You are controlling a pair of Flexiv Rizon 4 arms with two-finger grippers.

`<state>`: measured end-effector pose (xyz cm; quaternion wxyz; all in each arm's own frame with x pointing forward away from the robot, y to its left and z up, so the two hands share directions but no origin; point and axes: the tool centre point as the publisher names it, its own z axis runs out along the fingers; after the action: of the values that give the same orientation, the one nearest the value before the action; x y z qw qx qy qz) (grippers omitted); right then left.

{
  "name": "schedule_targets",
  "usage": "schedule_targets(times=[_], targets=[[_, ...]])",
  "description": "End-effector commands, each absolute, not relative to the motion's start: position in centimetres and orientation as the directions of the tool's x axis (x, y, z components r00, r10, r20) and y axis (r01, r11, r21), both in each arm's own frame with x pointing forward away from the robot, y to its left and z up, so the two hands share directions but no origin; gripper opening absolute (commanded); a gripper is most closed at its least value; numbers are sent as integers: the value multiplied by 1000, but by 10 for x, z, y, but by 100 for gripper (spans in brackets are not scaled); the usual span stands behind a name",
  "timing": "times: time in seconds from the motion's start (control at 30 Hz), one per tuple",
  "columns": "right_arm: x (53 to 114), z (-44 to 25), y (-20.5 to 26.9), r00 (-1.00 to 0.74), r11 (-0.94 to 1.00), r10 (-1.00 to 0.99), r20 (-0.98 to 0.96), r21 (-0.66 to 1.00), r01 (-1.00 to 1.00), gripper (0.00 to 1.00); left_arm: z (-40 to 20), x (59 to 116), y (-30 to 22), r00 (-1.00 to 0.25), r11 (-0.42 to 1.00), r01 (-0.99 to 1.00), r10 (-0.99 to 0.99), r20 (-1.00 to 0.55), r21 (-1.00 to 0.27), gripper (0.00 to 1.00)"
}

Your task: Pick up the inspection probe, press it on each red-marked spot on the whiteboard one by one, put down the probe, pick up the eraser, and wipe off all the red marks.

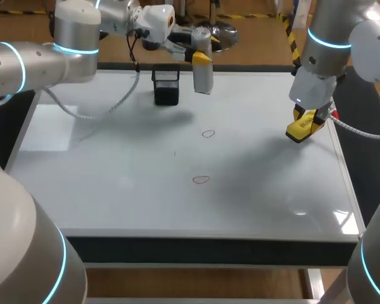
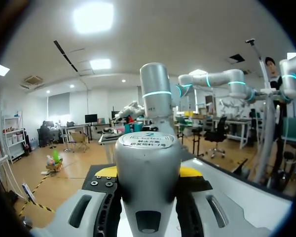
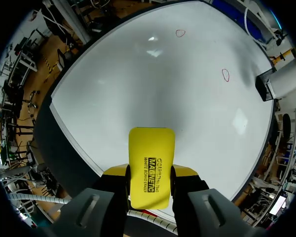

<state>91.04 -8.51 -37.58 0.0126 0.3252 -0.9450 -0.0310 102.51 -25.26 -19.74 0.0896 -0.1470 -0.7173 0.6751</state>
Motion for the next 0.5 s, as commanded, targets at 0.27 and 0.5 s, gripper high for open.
schedule_targets(times=[0.27, 0.5], targets=[[911, -375, -86, -787, 786, -617, 5, 64, -615, 0, -182, 1058, -251, -786, 81, 89, 617, -20, -993, 0], [911, -375, -86, -787, 786, -617, 5, 64, -615, 0, -181, 1066, -250, -711, 135, 99, 703, 25, -986, 0]])
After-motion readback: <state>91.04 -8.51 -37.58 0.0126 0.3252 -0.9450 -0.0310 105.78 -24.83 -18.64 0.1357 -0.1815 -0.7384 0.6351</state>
